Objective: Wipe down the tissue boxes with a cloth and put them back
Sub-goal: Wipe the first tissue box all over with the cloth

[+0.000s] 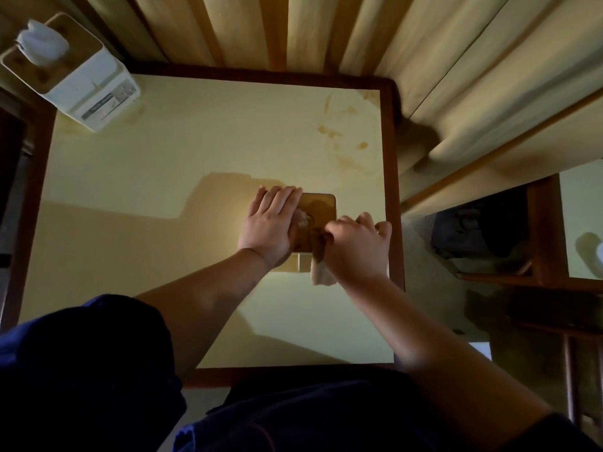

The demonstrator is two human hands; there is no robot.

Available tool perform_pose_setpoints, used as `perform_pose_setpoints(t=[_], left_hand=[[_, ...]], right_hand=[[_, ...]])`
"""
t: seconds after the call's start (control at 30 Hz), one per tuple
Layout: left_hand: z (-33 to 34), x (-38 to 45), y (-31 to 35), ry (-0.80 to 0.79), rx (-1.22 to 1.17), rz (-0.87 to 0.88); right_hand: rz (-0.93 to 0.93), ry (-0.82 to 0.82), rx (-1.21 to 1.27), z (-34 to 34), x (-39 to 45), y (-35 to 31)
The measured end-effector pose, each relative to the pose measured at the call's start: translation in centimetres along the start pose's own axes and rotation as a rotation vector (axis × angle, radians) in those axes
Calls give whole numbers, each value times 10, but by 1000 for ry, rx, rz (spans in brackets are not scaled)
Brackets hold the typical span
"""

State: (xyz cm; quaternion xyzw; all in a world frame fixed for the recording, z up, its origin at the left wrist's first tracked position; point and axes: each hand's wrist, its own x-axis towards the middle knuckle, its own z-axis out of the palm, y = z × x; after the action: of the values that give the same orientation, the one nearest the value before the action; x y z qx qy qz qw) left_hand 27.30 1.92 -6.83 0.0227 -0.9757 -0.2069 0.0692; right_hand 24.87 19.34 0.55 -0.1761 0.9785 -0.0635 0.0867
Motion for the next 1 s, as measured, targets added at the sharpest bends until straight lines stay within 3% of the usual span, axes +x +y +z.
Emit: perform_pose_setpoints(t=[0.3, 0.47, 0.73, 0.93, 1.0], left_hand=[[0, -1, 1, 61, -8, 8], [1, -1, 1, 26, -8, 6], [3, -1, -2, 15, -3, 17], [3, 0, 0, 21, 8, 2], [3, 0, 0, 18, 11, -5]], right_hand=[[2, -87, -86, -7, 67, -1], [-55, -128, -33, -1, 41, 7], [-187, 42, 6, 21, -27, 20], [-115, 8, -42, 4, -1, 9], [-92, -69, -49, -2, 18, 6]])
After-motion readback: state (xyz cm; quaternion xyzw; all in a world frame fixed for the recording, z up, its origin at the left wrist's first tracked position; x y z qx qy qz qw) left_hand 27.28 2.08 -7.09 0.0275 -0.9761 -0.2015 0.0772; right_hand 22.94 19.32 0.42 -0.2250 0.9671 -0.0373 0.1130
